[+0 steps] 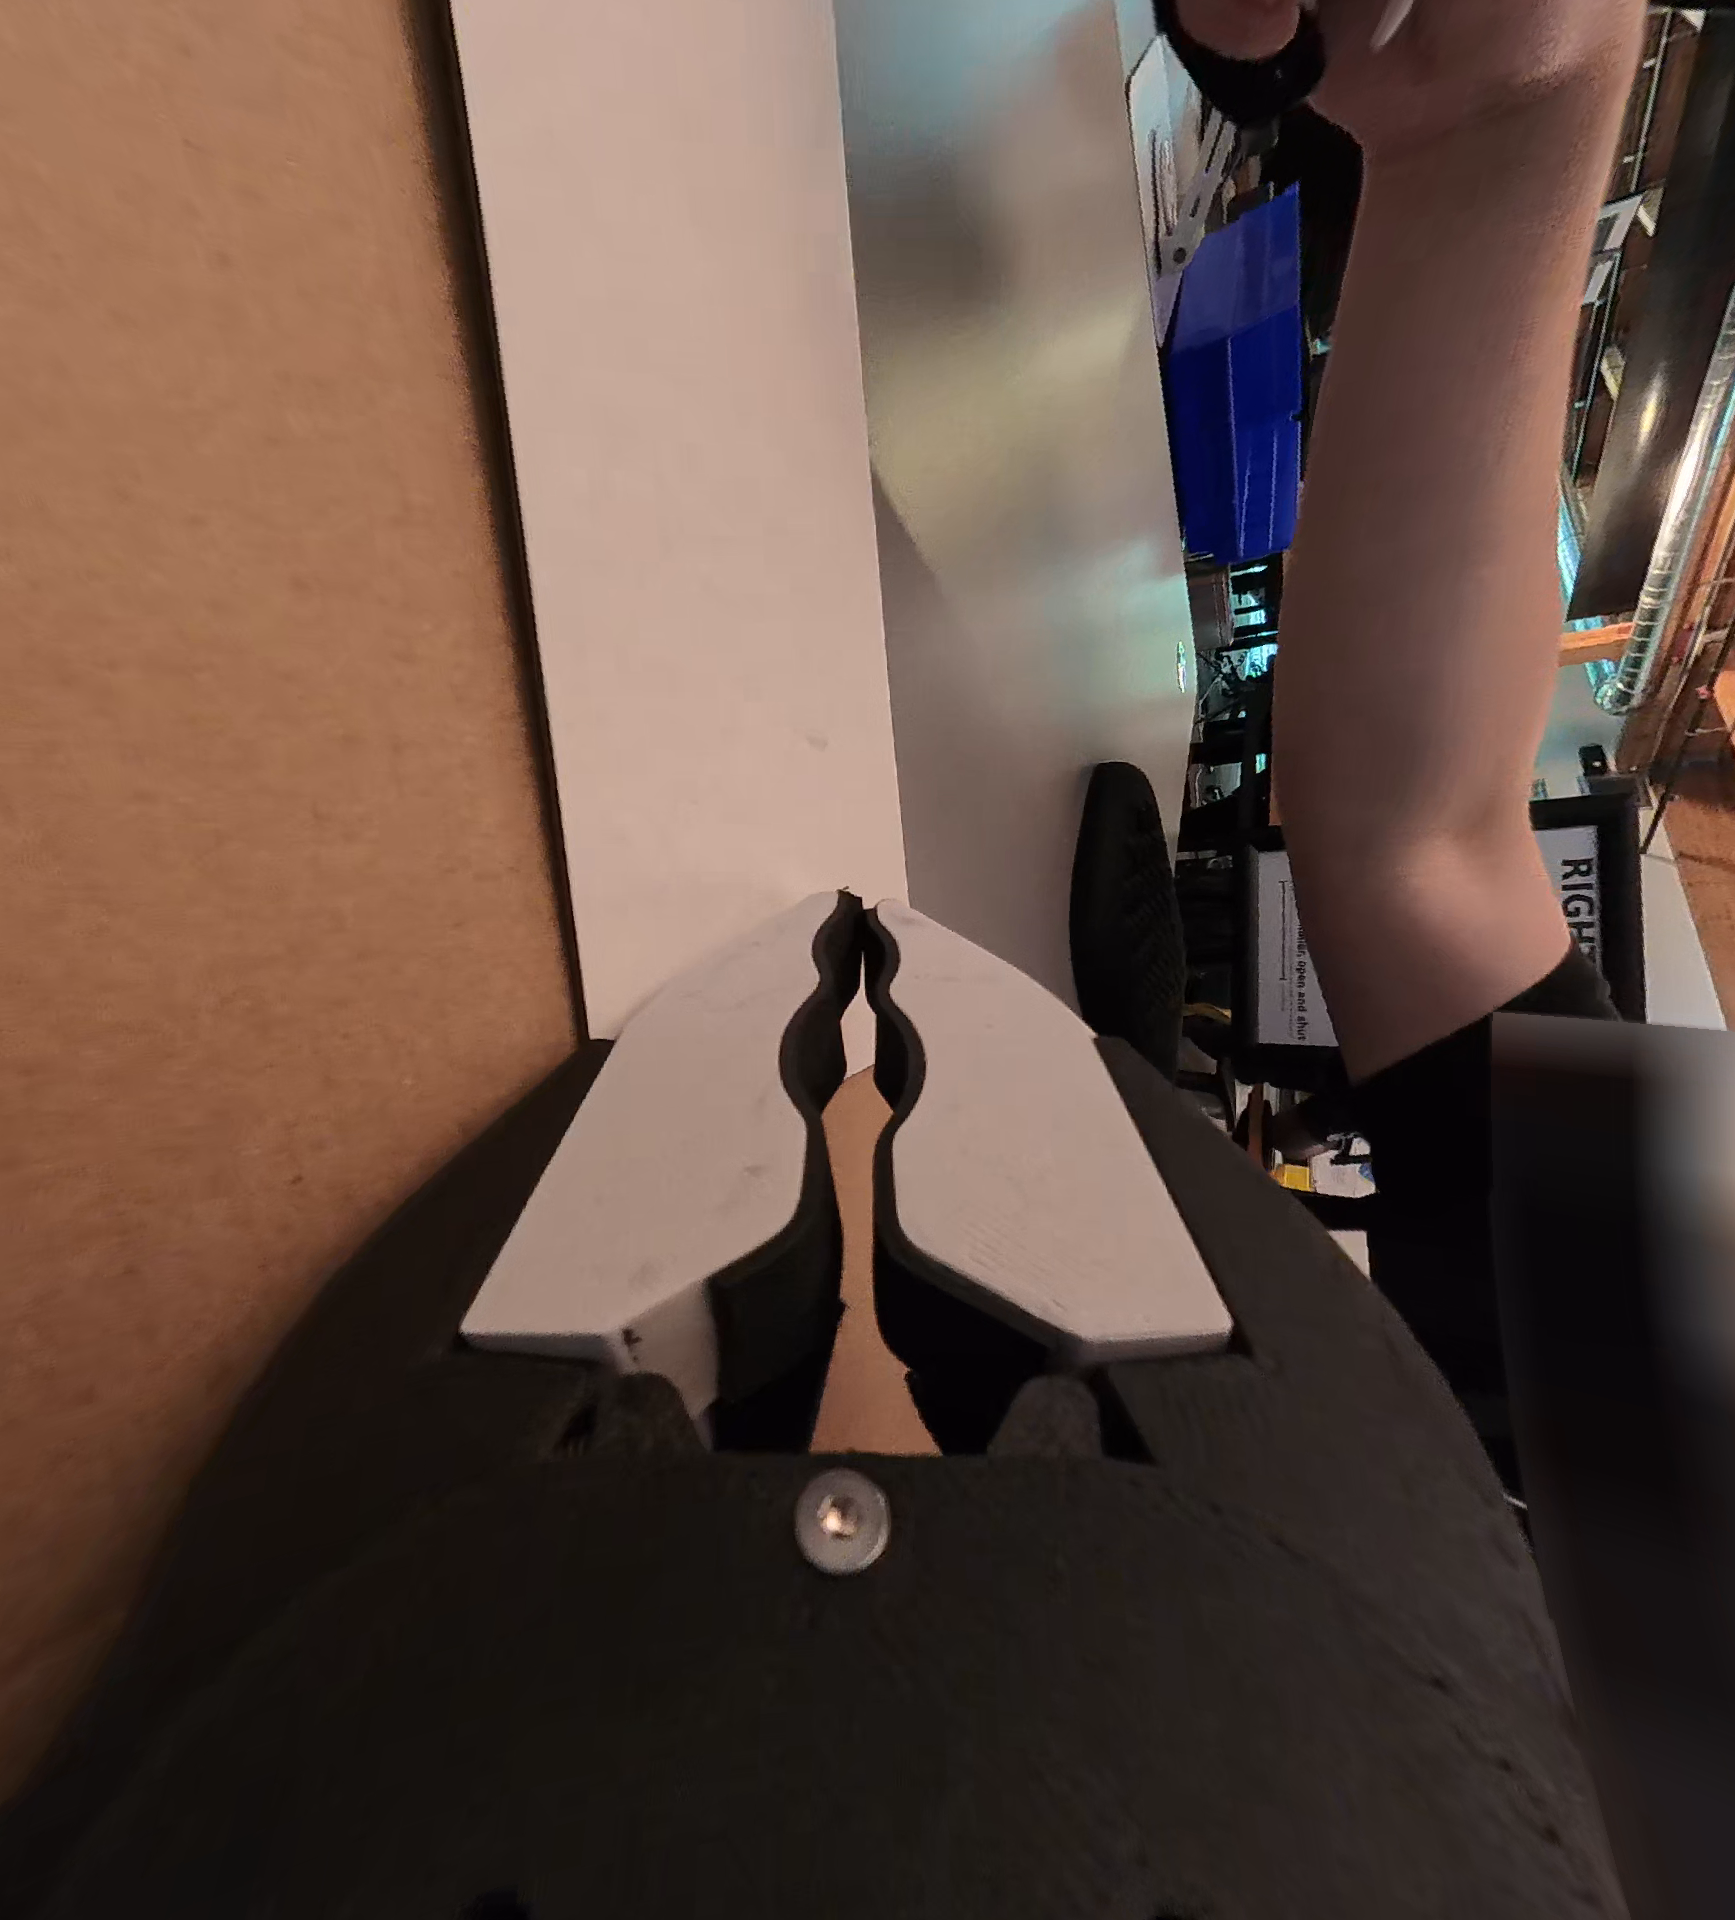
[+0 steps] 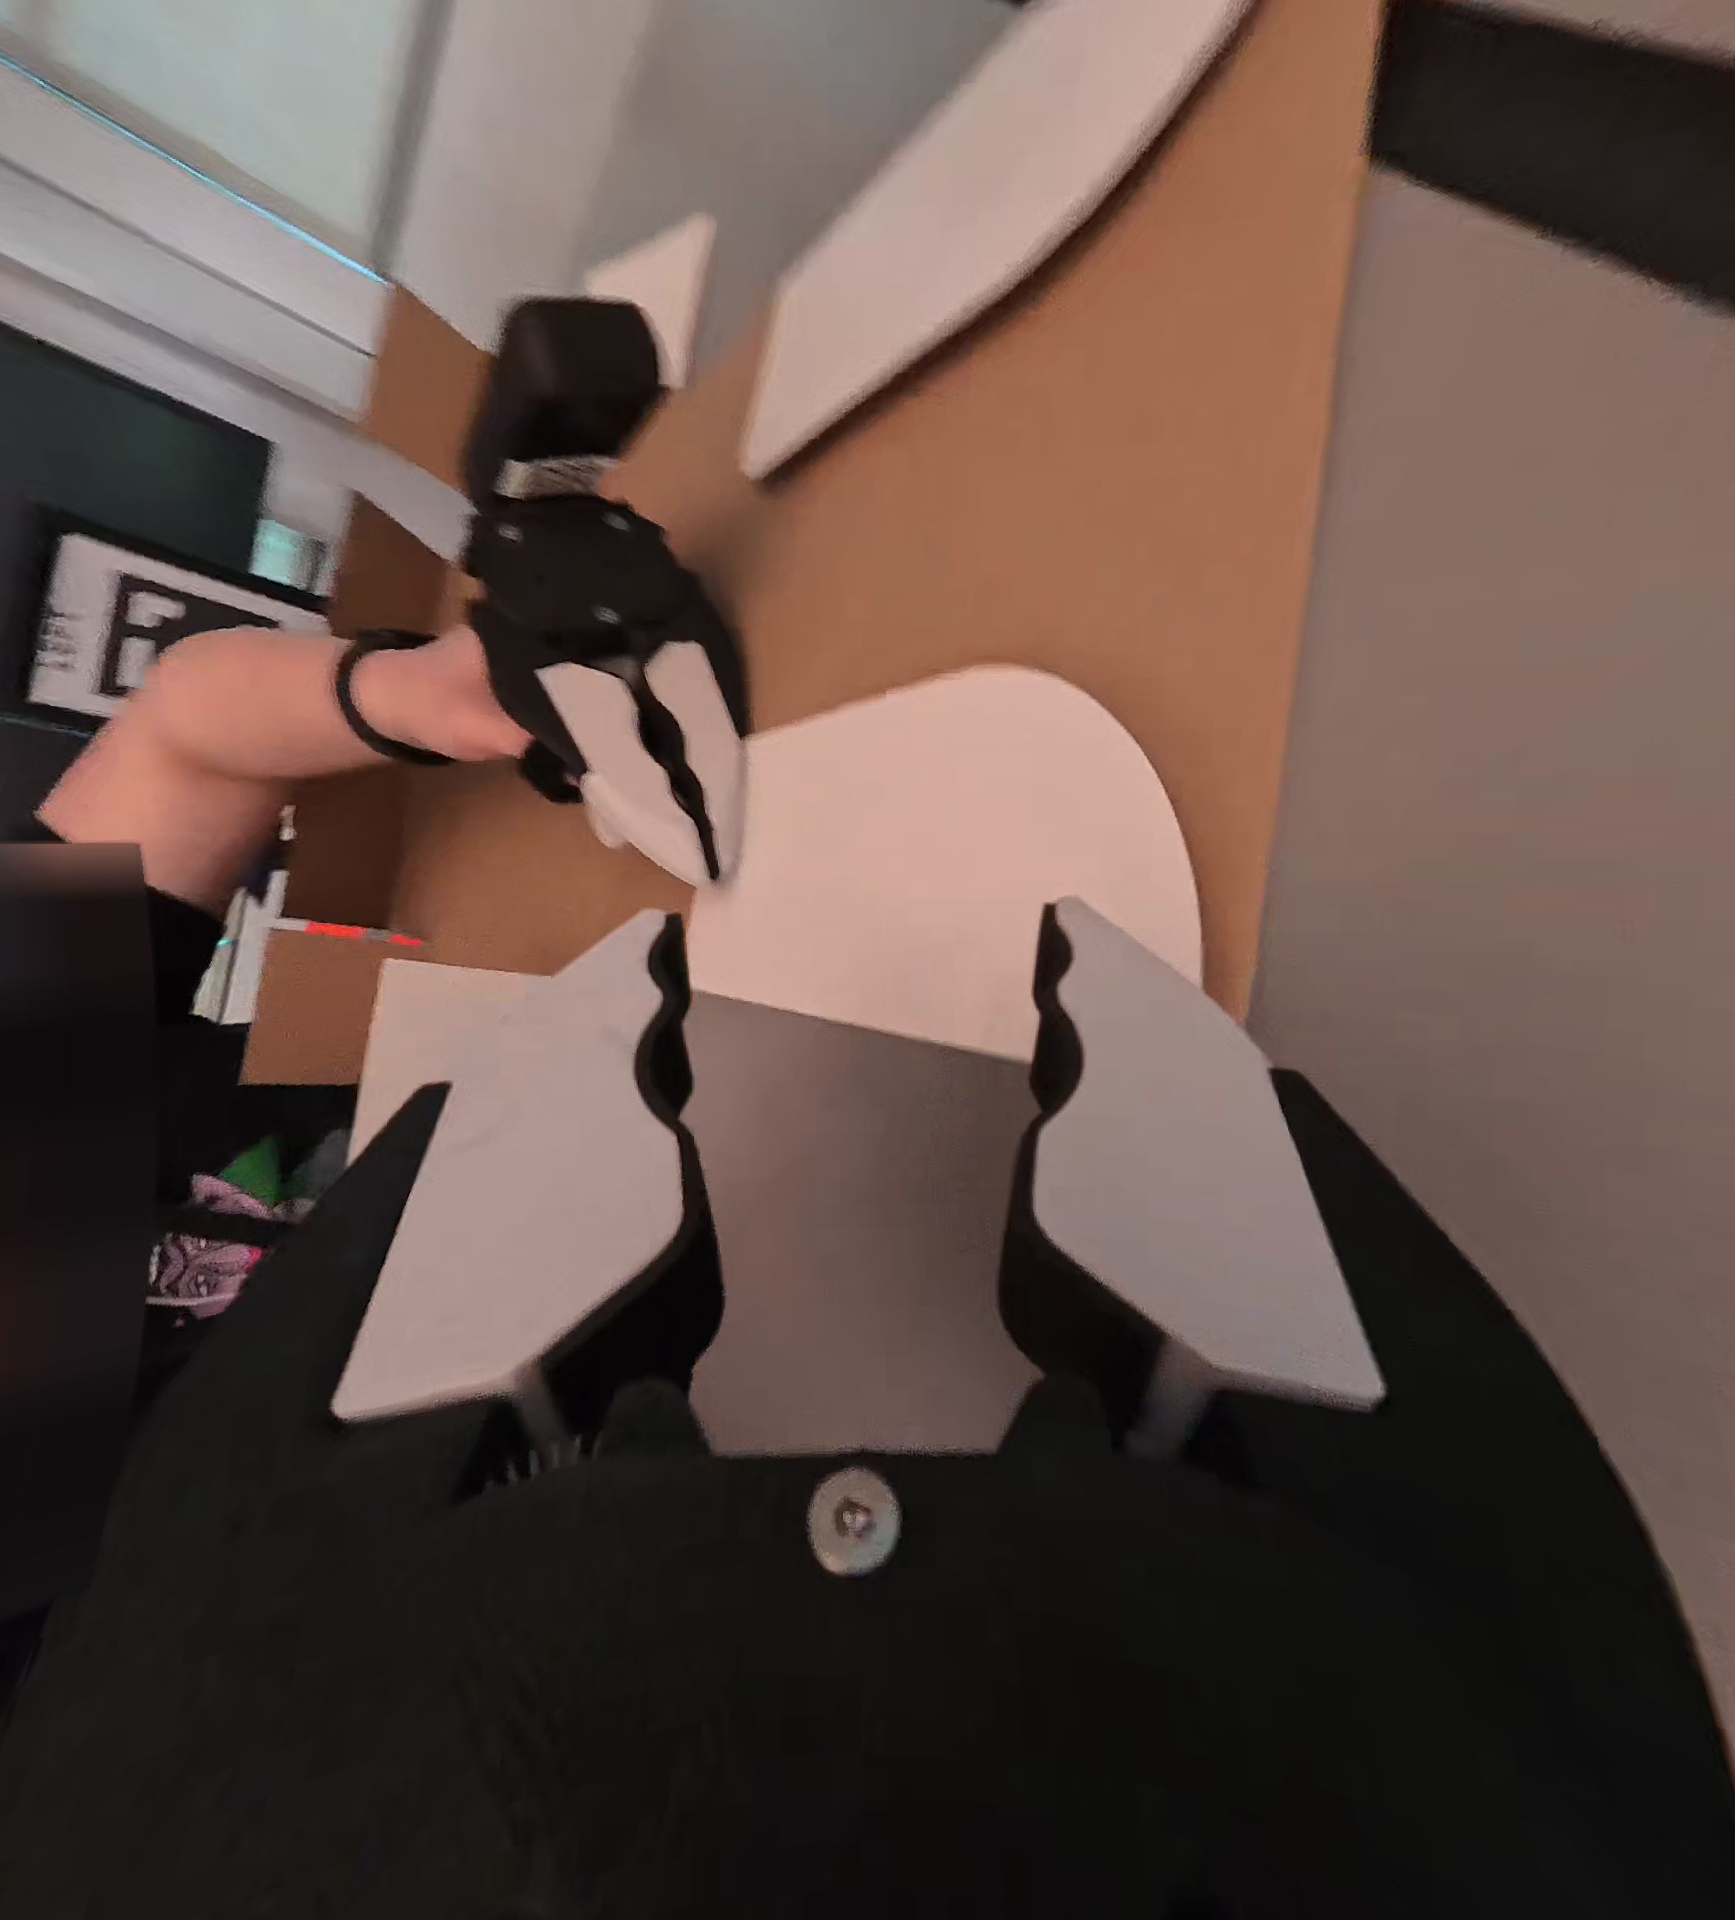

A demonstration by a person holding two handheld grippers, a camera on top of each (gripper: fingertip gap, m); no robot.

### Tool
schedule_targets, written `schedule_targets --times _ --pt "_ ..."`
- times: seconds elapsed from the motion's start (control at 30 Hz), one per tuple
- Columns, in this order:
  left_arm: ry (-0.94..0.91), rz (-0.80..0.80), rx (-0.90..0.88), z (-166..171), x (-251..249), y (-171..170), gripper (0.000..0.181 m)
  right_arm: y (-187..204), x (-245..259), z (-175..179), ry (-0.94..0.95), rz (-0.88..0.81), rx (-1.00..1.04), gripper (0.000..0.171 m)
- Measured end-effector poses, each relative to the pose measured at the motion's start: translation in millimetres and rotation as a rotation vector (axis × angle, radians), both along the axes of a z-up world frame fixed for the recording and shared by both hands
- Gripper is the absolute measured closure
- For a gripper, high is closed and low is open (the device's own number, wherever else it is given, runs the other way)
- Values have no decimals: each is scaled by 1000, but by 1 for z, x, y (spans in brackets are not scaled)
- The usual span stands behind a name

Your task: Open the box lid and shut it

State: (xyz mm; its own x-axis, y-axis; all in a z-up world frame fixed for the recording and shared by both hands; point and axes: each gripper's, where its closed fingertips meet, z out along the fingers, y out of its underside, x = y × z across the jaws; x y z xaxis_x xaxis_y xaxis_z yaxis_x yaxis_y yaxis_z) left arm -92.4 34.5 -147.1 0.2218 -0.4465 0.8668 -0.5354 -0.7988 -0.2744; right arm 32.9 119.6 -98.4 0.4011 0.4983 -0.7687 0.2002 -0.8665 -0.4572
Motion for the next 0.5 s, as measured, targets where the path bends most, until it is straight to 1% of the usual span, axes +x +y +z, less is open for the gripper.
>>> schedule_targets --times 0.07,0.13,0.17,0.23,0.3,0.4,0.5 --pt "8 1 19 -1 0 -1 181 -5 4 -8 -37 -47 -58 93" --pt "12 -7 18 0 -1 -2 181 -12 11 -13 -56 -75 -90 86" --pt "8 -6 8 1 -1 -3 181 -14 13 -13 -69 -71 -62 84" --pt "-1 -7 -11 4 -1 -4 181 -11 13 -7 -88 -43 80 84" --pt "-6 -13 -14 6 -1 -4 181 -11 3 1 -63 12 187 86" --pt "-31 -4 -28 12 -1 -4 181 -1 -6 -8 -88 47 205 85" --pt "-31 -5 -24 16 -3 -6 181 10 -4 -29 -119 57 143 85"
